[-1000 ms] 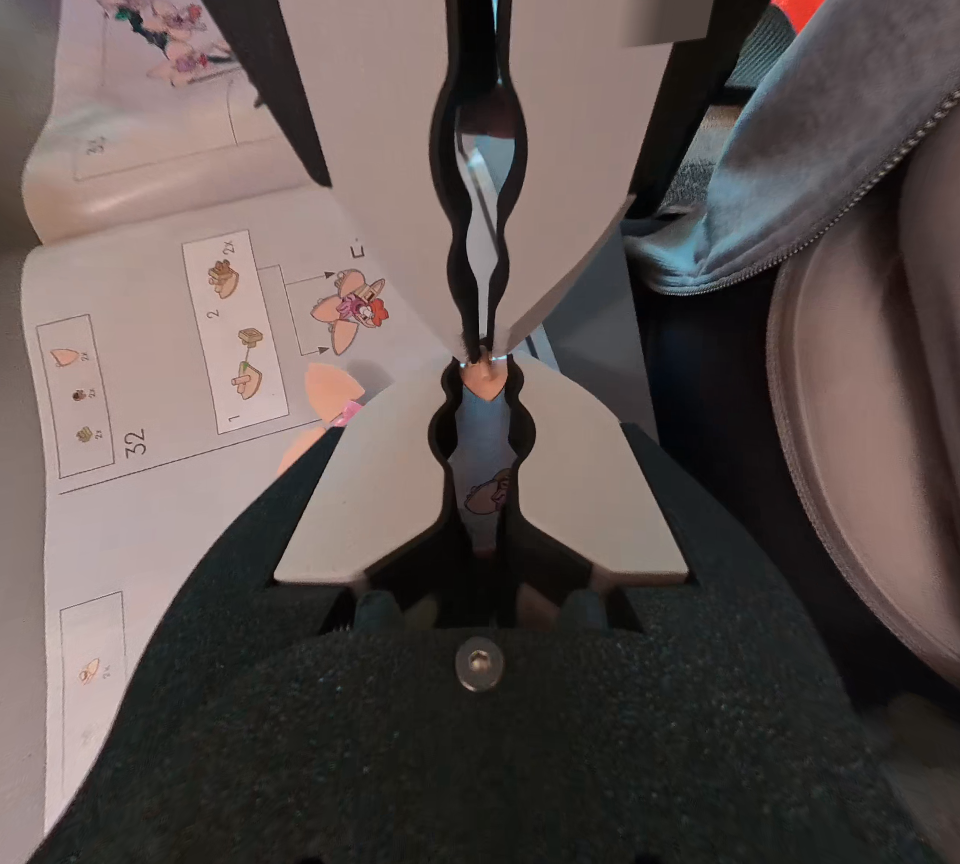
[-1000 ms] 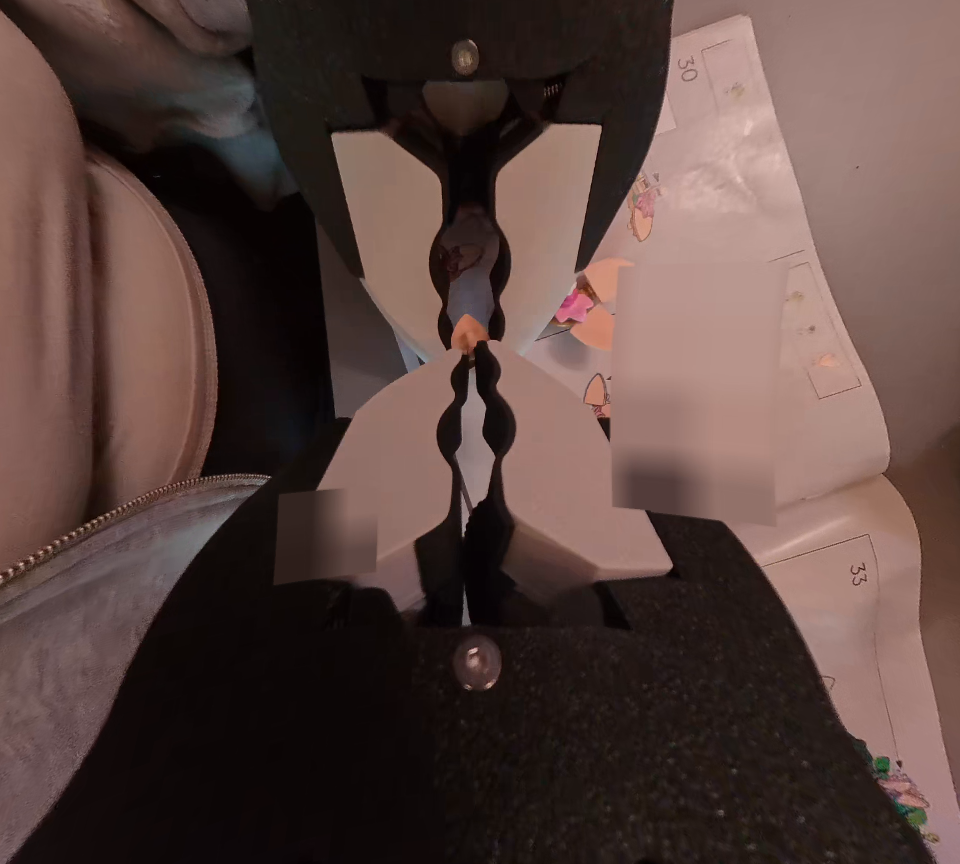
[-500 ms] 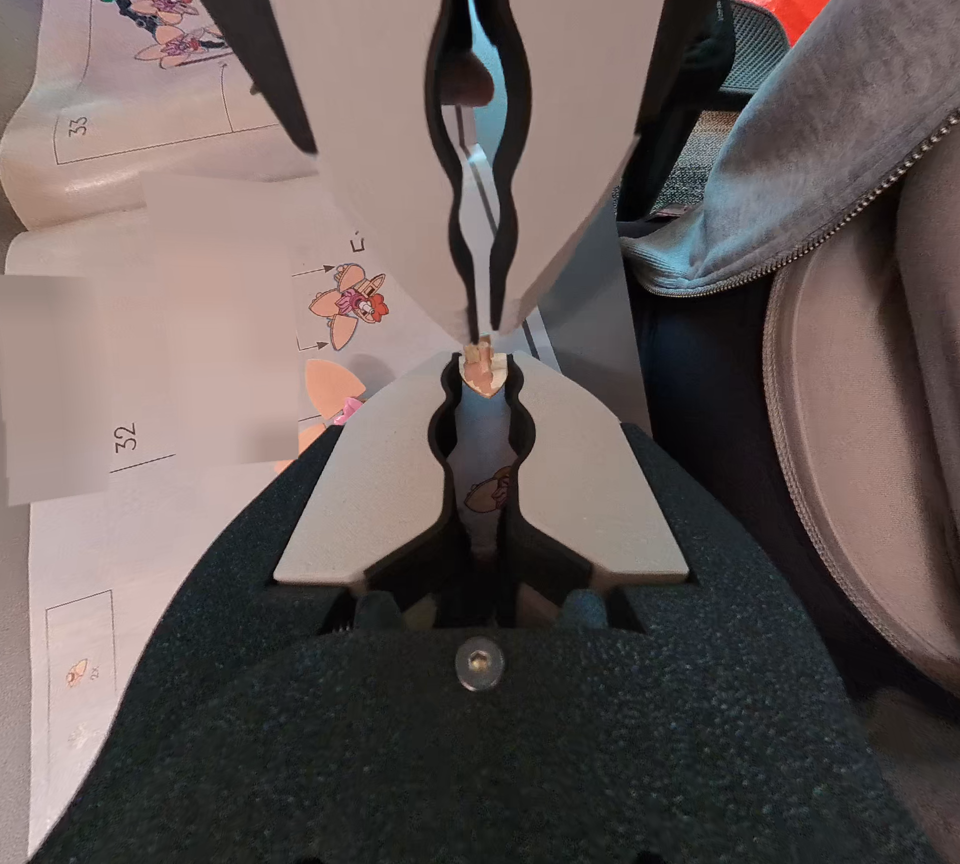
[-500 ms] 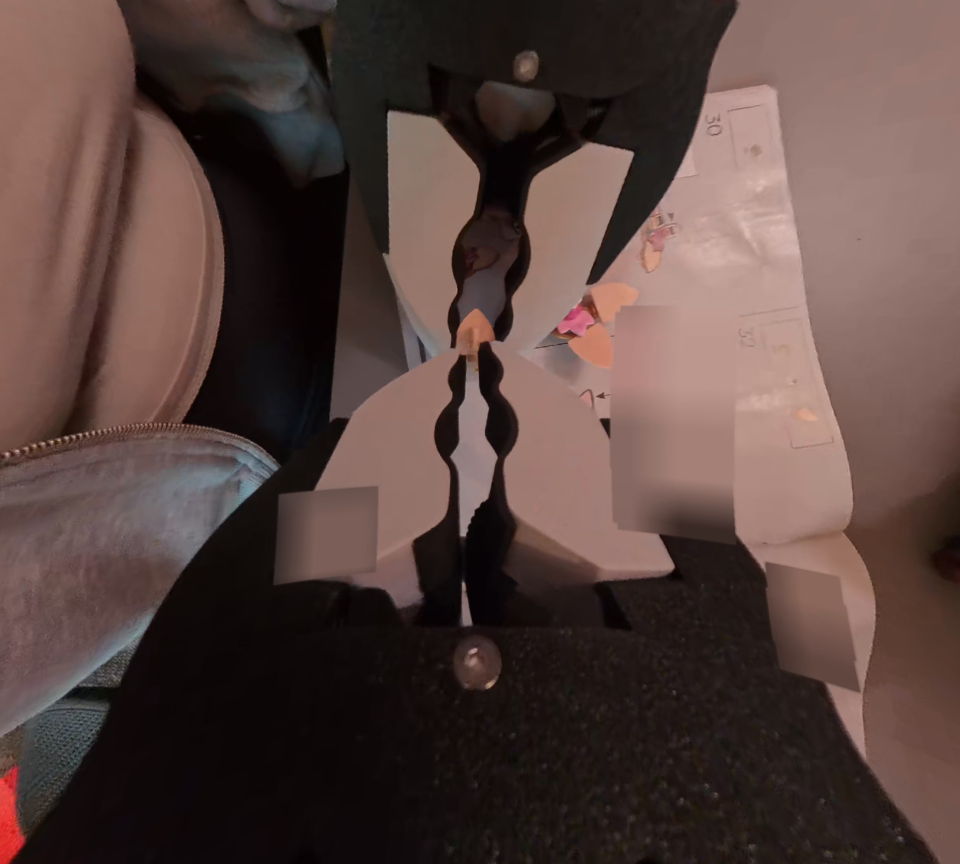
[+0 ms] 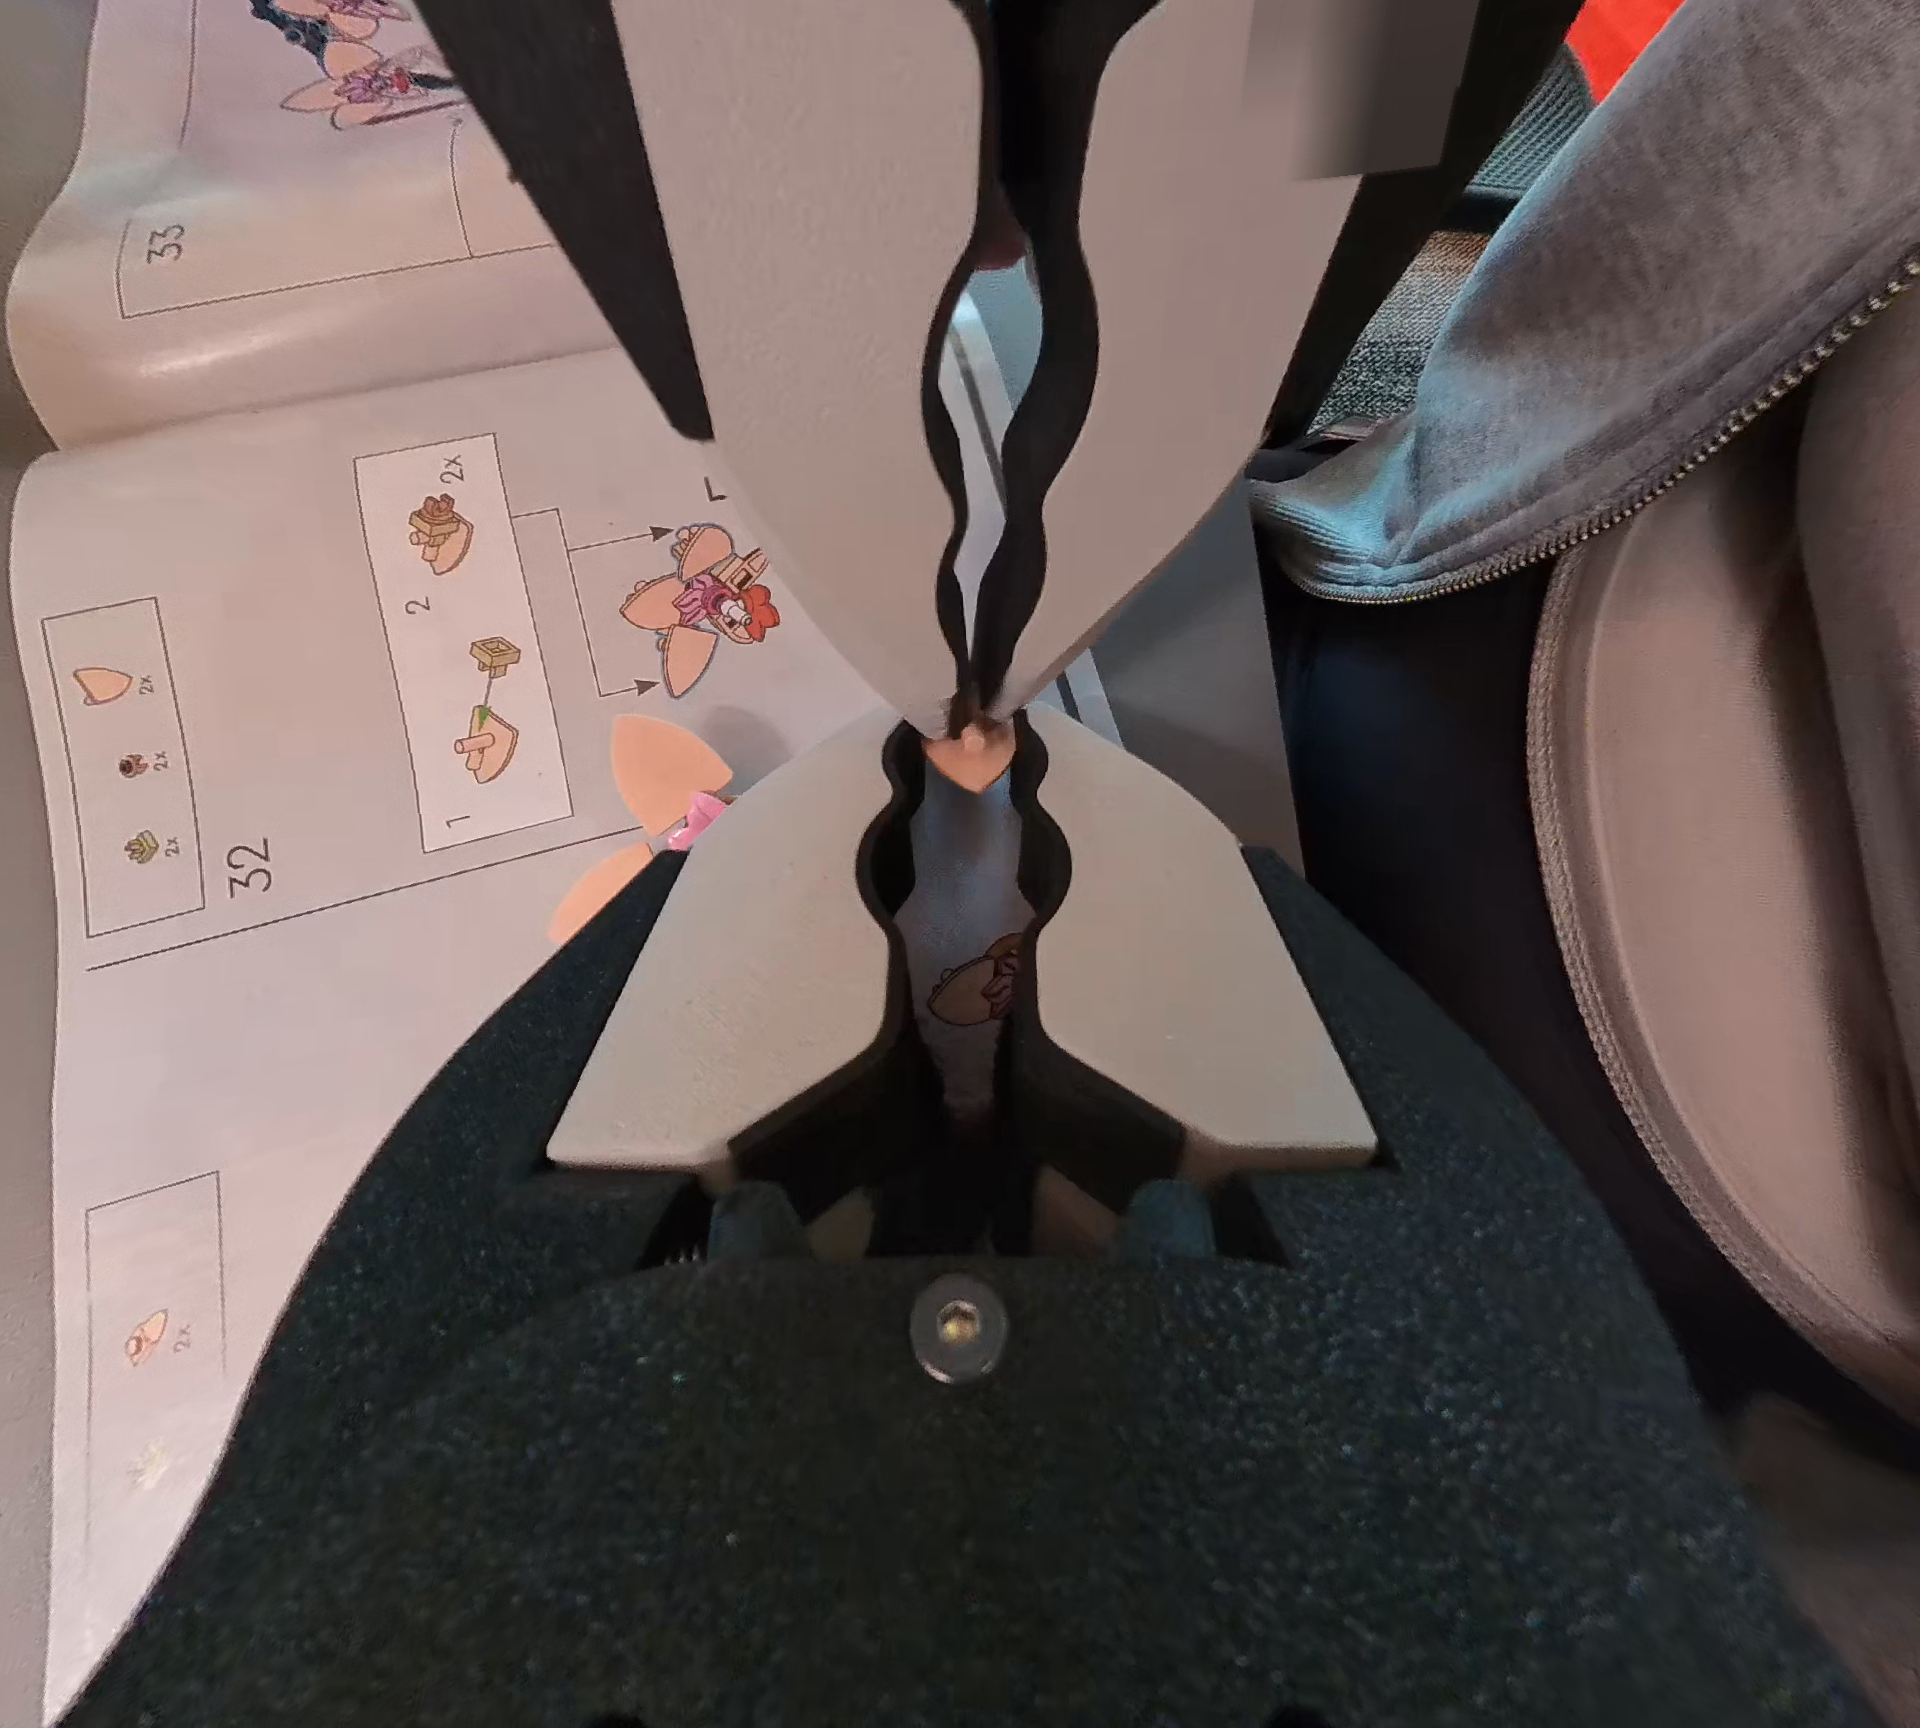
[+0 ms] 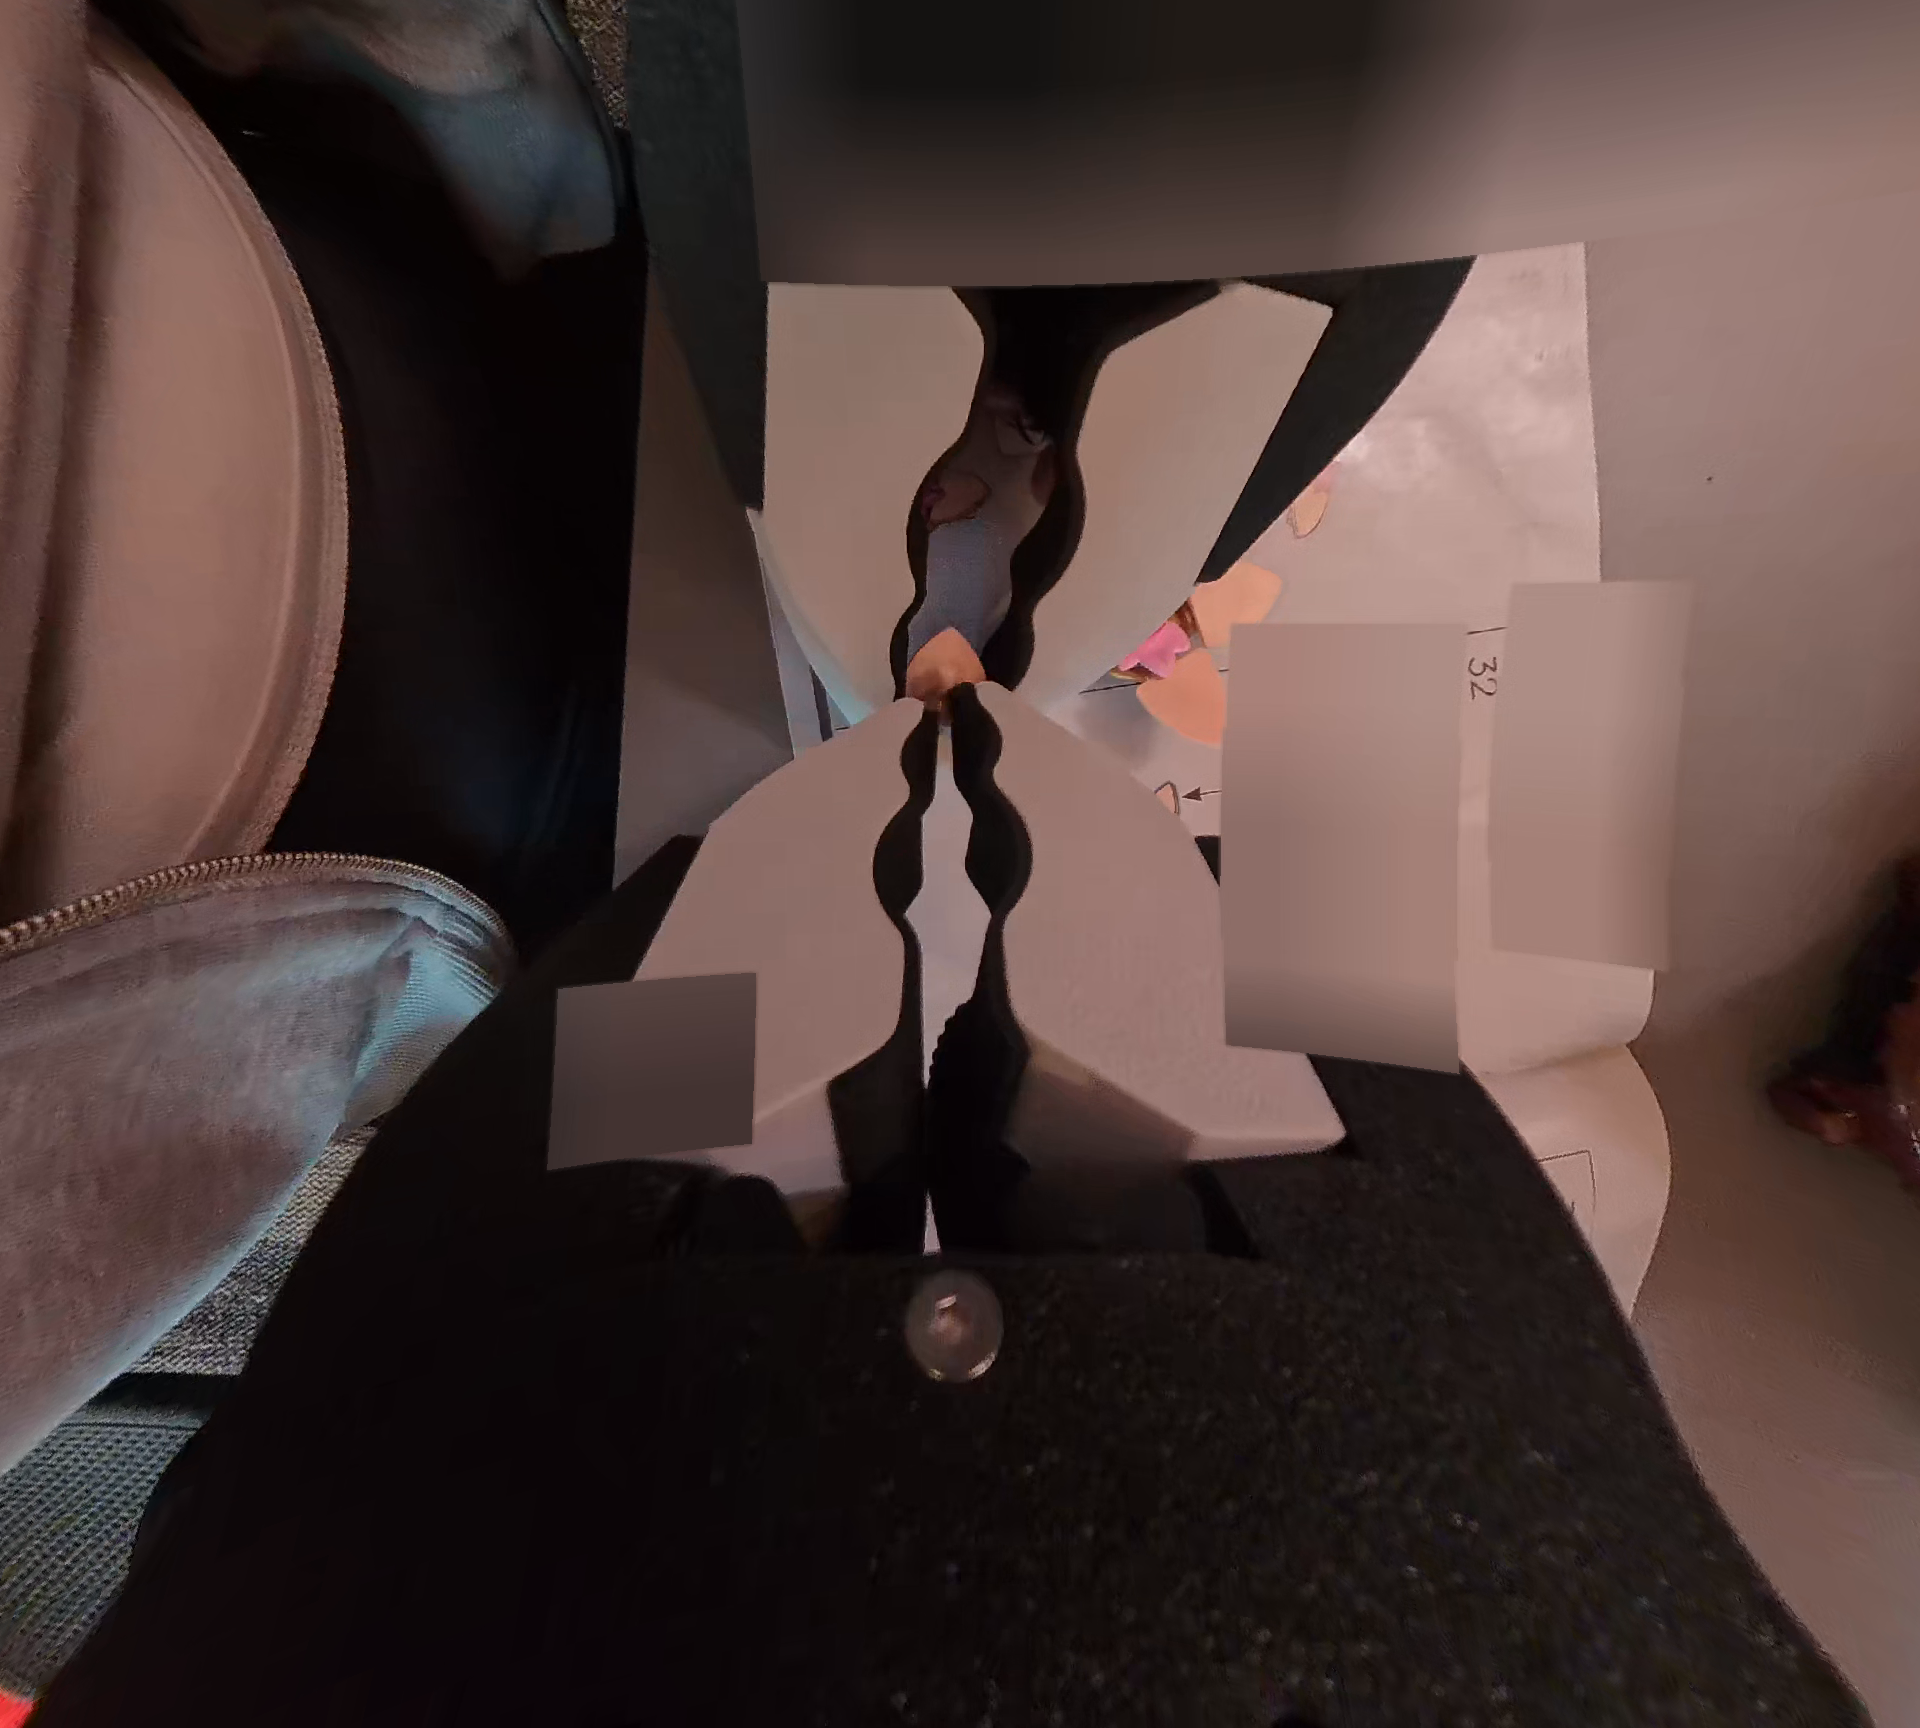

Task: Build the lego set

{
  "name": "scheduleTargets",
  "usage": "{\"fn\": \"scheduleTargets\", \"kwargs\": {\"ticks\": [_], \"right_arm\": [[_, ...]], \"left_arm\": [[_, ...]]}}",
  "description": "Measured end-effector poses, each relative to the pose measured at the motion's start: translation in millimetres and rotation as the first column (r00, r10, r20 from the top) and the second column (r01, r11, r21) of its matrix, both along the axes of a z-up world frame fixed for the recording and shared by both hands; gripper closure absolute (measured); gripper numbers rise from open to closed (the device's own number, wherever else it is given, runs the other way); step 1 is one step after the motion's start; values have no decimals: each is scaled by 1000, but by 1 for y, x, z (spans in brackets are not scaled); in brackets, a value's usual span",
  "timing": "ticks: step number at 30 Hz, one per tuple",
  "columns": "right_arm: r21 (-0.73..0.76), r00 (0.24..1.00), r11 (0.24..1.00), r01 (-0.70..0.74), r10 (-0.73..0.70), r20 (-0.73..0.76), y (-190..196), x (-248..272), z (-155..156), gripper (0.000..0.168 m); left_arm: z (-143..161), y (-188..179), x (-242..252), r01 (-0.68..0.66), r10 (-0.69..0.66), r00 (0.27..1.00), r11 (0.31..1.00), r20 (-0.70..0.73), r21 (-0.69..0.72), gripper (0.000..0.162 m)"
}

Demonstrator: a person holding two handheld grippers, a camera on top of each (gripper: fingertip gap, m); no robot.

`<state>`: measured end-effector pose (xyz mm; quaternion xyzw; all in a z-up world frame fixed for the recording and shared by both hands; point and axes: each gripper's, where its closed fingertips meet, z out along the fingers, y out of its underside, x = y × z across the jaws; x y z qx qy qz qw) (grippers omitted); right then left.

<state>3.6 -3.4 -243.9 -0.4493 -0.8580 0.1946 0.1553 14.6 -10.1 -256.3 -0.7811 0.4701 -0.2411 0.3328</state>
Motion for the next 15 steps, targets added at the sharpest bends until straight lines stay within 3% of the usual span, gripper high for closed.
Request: {"fn": "scheduleTargets", "kwargs": {"ticks": [5,10,15], "right_arm": [[-43,999,999,19,-20,-25,0,0,2,165],[-187,985,979,86,-111,-128,9,3,27,159],[-187,986,974,131,-149,-82,17,21,-3,152]], "left_arm": [[0,-1,0,2,-2,1000,1000,6,-6,147],[0,0,-1,-6,6,1000,1000,10,-14,146],[0,1,-4,-20,21,1000,999,16,-24,146]]}}
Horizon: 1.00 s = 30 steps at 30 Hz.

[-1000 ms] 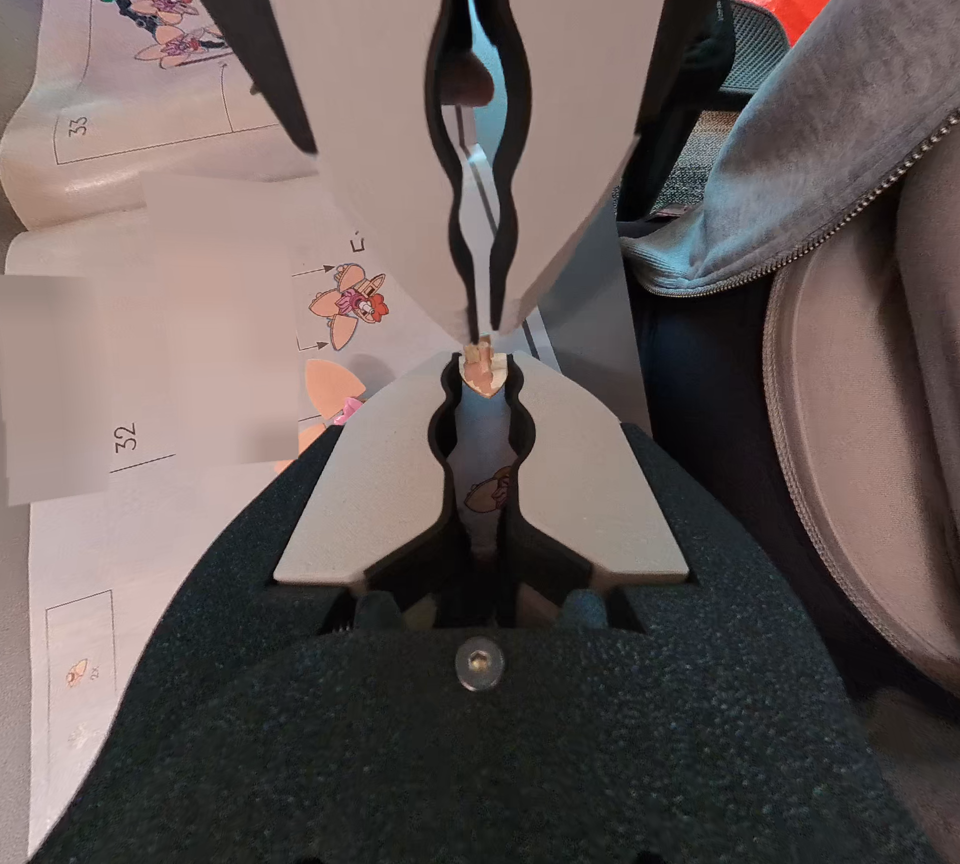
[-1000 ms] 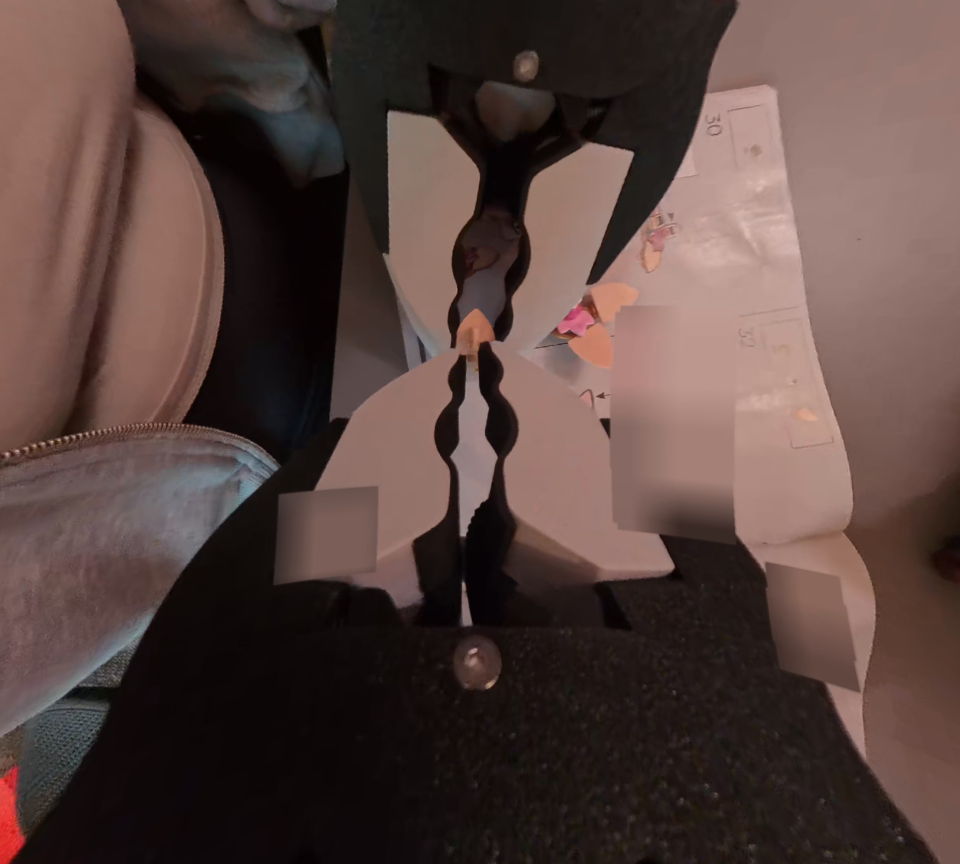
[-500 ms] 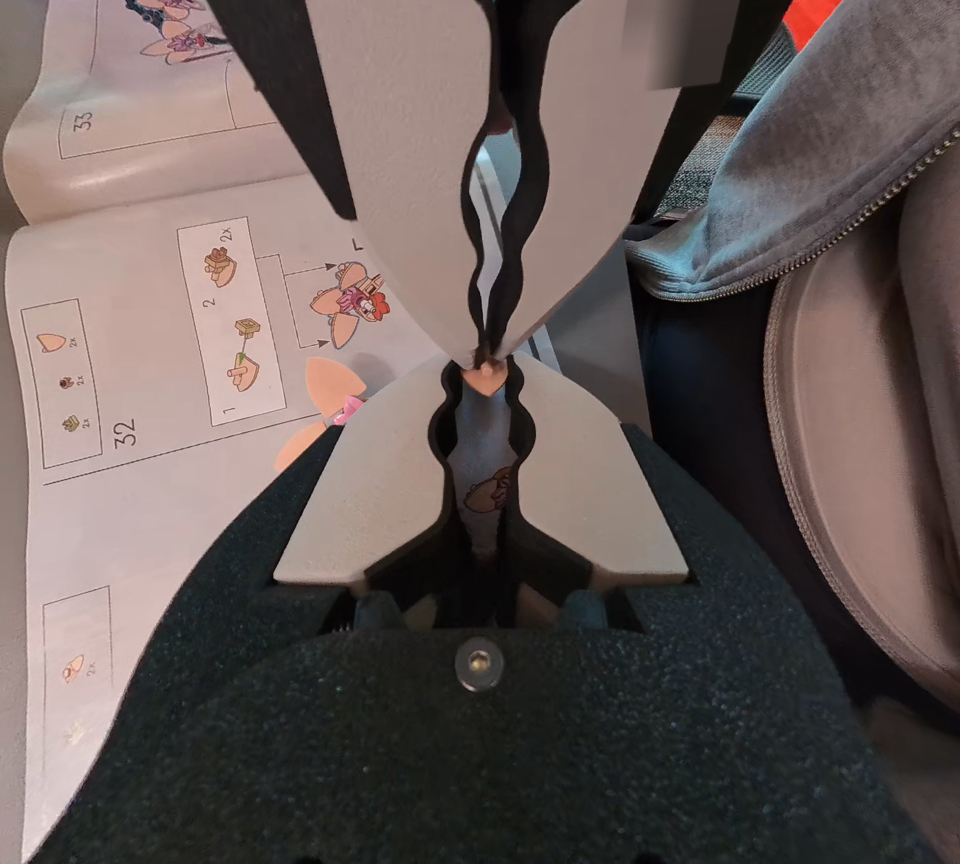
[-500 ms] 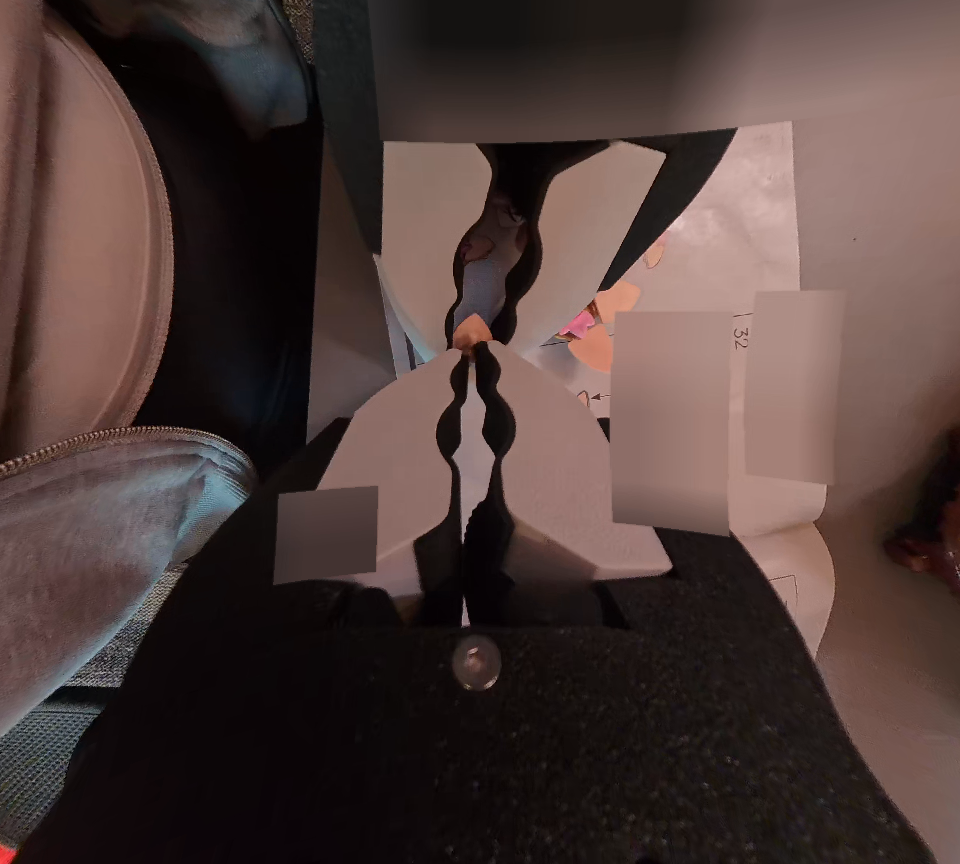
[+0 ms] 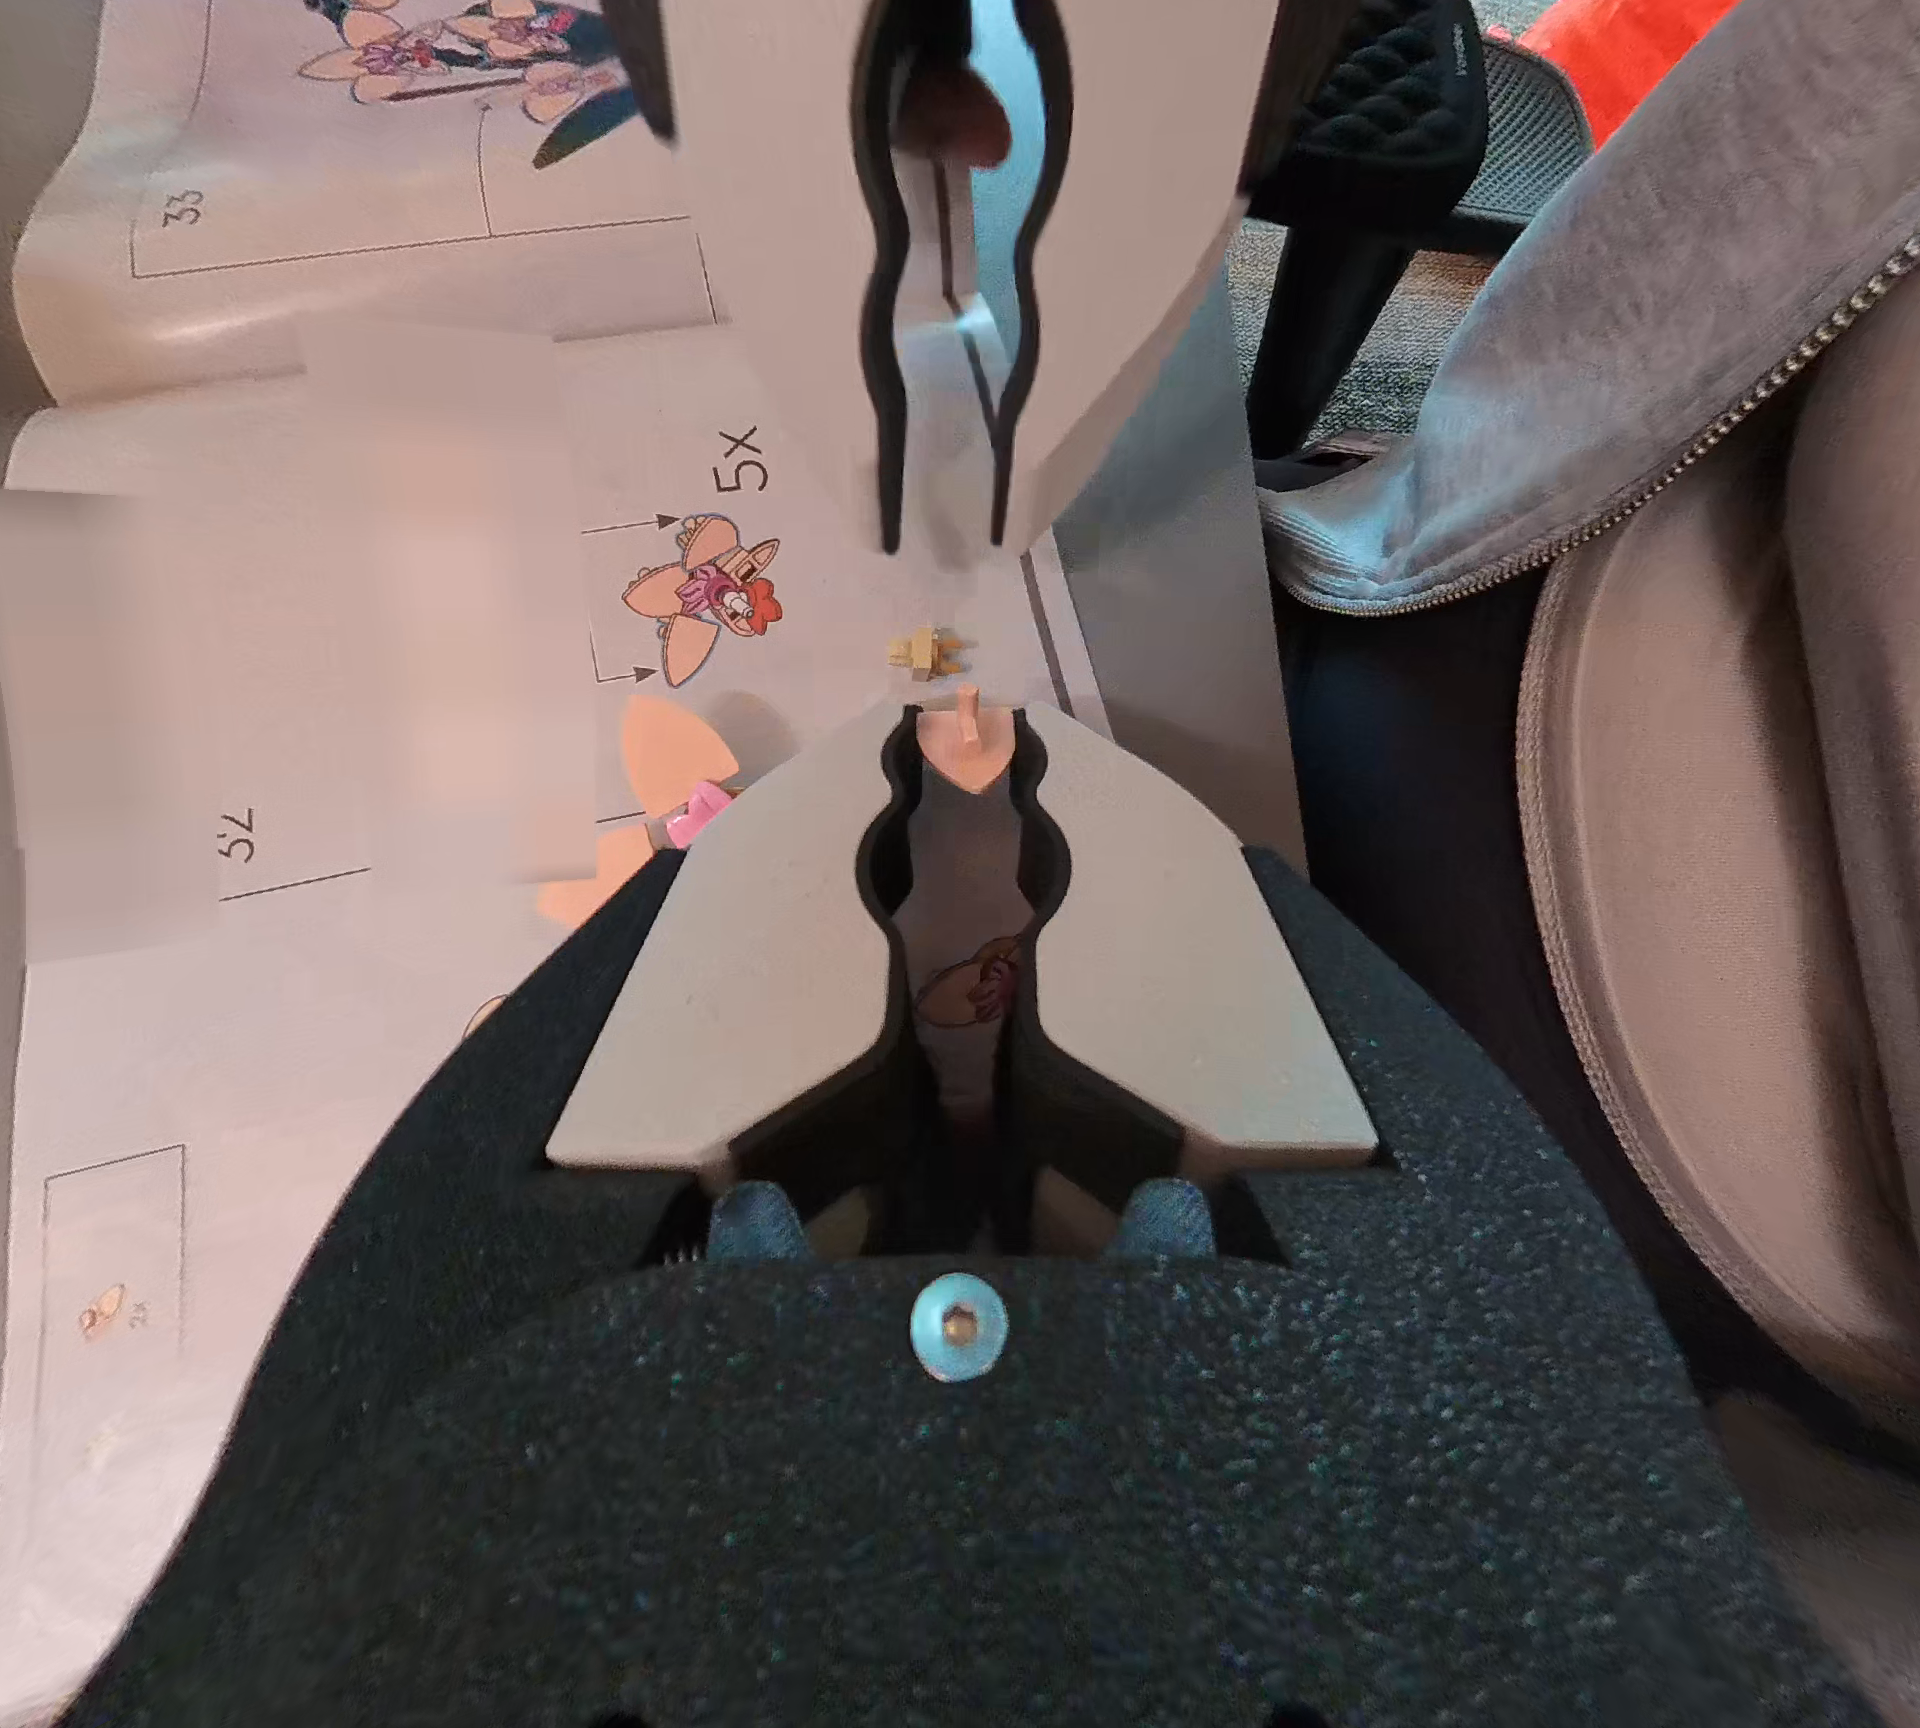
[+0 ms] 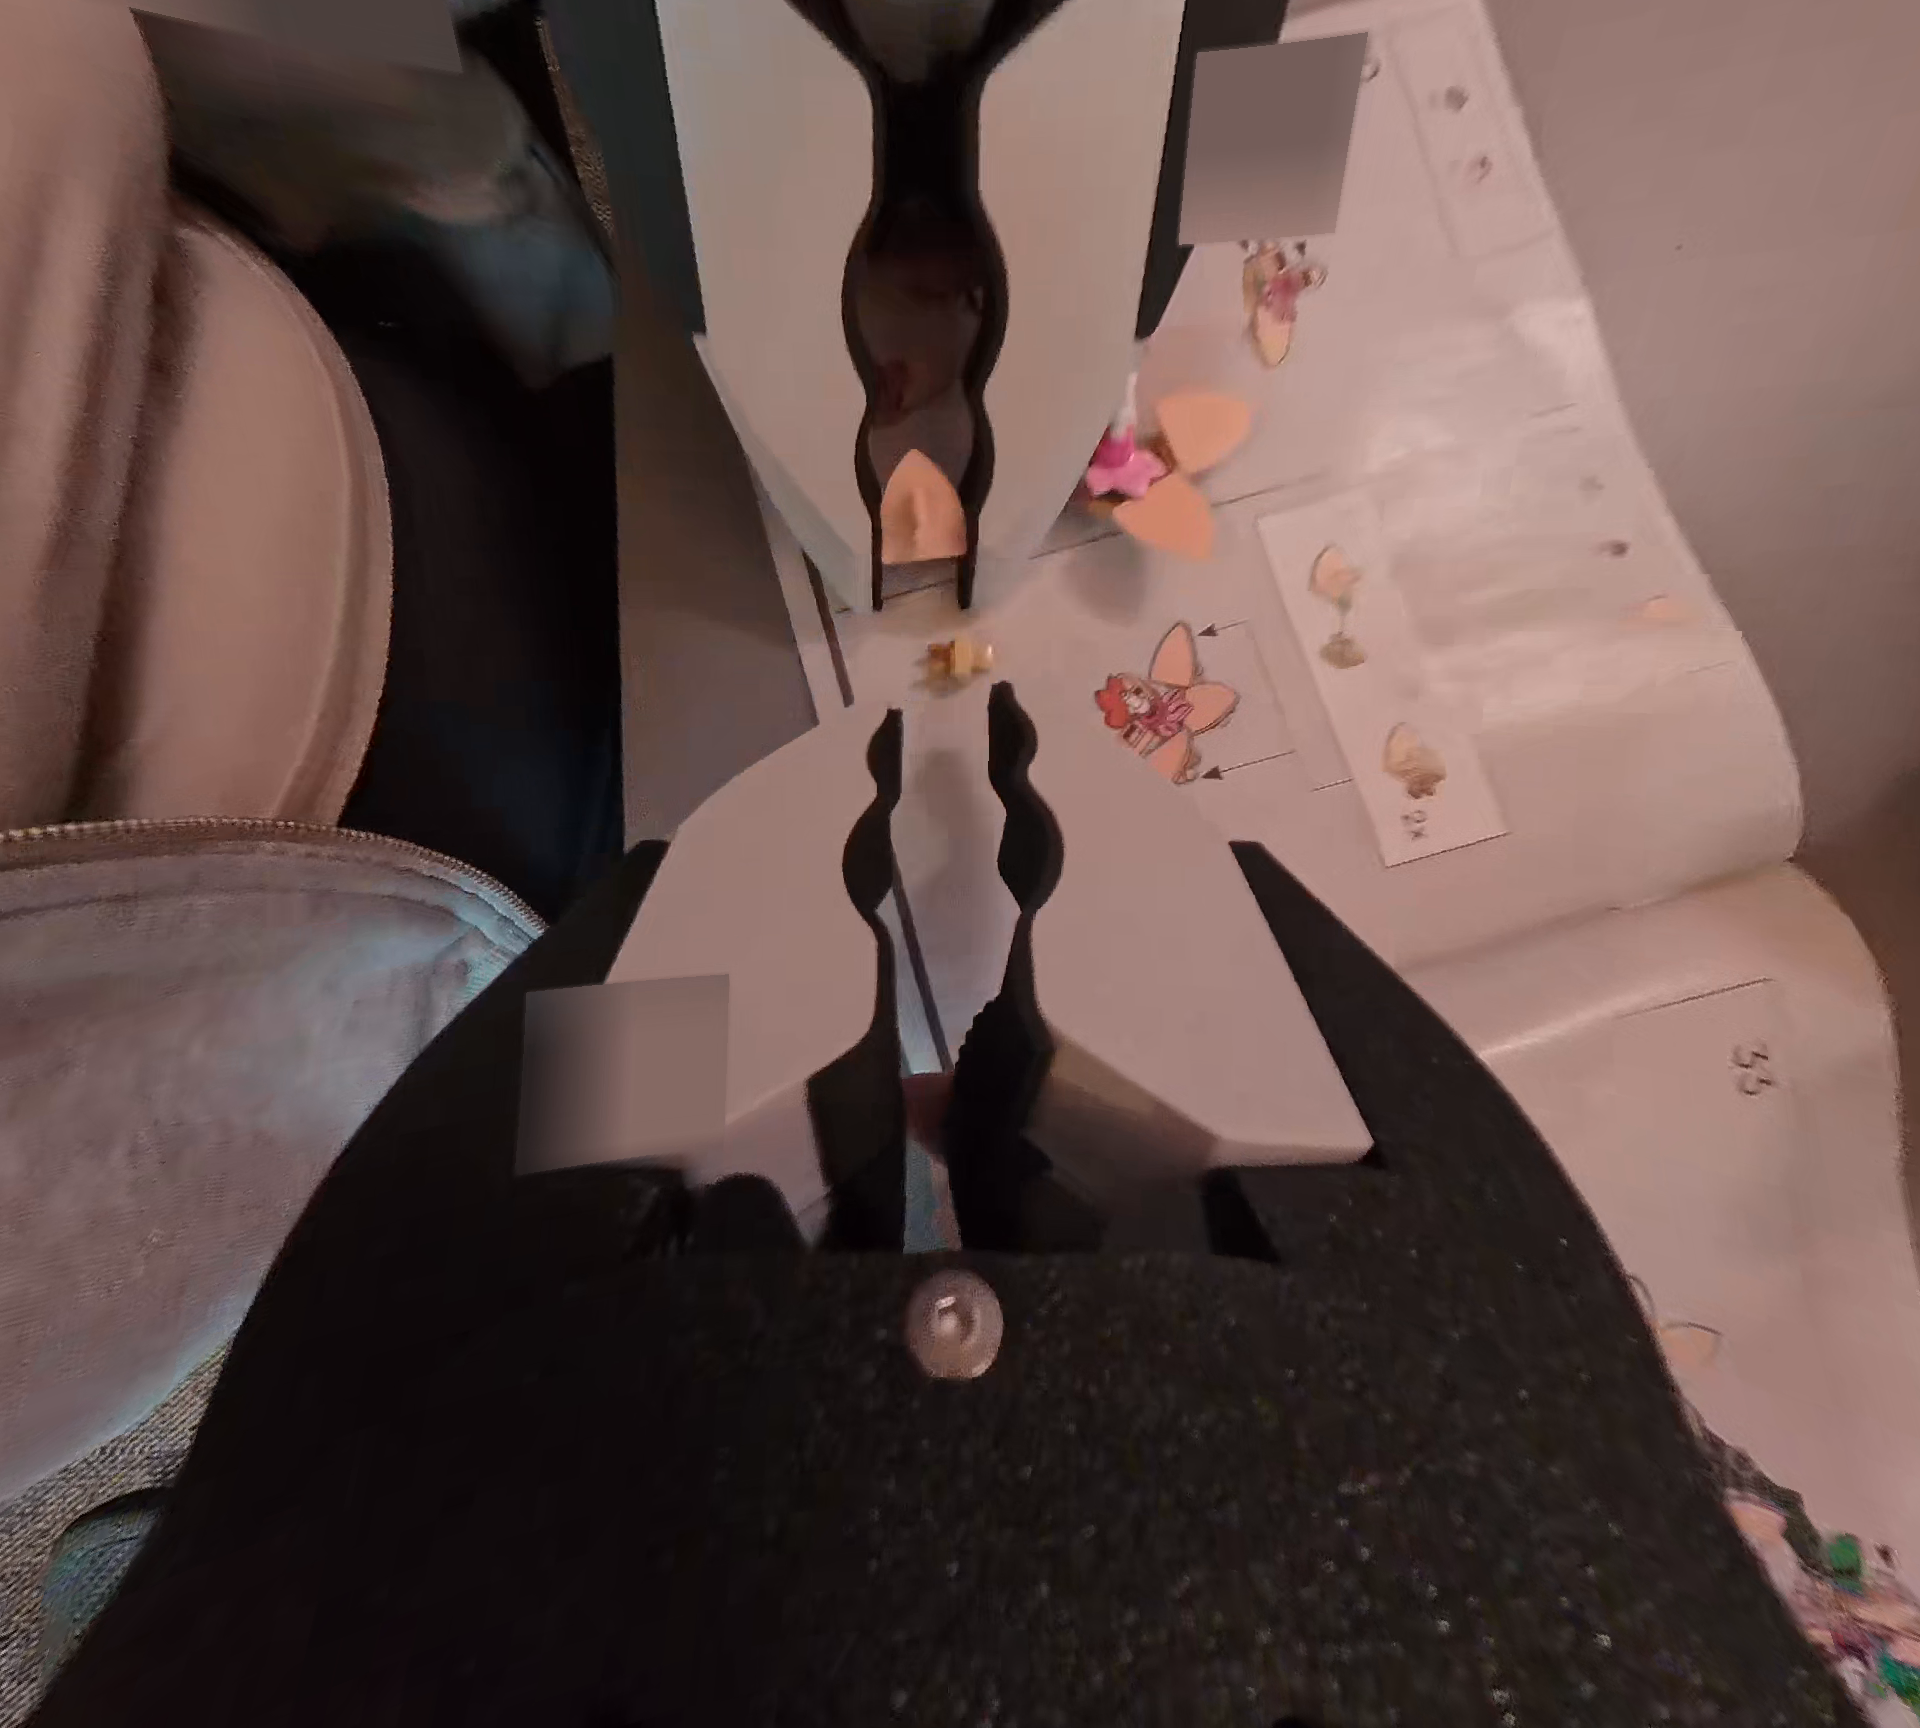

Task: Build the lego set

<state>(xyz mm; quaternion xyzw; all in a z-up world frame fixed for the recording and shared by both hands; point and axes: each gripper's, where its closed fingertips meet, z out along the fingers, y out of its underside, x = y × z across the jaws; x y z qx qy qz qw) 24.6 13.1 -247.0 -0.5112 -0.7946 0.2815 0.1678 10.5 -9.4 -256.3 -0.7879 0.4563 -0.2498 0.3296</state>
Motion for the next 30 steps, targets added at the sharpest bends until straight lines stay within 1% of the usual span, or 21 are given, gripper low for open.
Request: {"fn": "scheduleTargets", "kwargs": {"ticks": [2,5,7,9,11,16,23,26,28,30], "right_arm": [[32,1000,999,-14,15,-20,3,0,-6,153],[131,991,985,-111,119,-62,12,-1,-4,159],[123,977,972,-198,206,-53,6,-3,-1,157],[94,974,970,-225,227,-21,0,-7,2,158],[88,980,976,-199,201,-11,-4,-11,3,163],[132,984,978,-162,170,-52,-8,-15,-4,165],[106,998,993,-52,54,-24,11,8,-15,166],[86,996,996,-21,28,-81,7,3,-4,166],[77,990,996,-37,47,-134,-4,-8,7,165],[103,992,994,-34,46,-117,-7,-17,4,165]], "left_arm": [[0,0,0,1,-1,1000,1000,1,-1,146],[0,0,0,1,-1,1000,1000,6,-8,146],[1,0,0,1,-1,1000,1000,7,-11,146],[0,0,0,1,0,1000,1000,8,-12,146],[0,0,0,0,0,1000,1000,9,-13,146],[0,-1,1,0,0,1000,1000,10,-14,146],[1,-1,0,0,0,1000,1000,11,-15,146],[0,0,0,0,0,1000,1000,11,-16,146],[0,0,0,0,0,1000,1000,12,-16,146],[0,0,0,0,0,1000,1000,11,-16,146]]}}
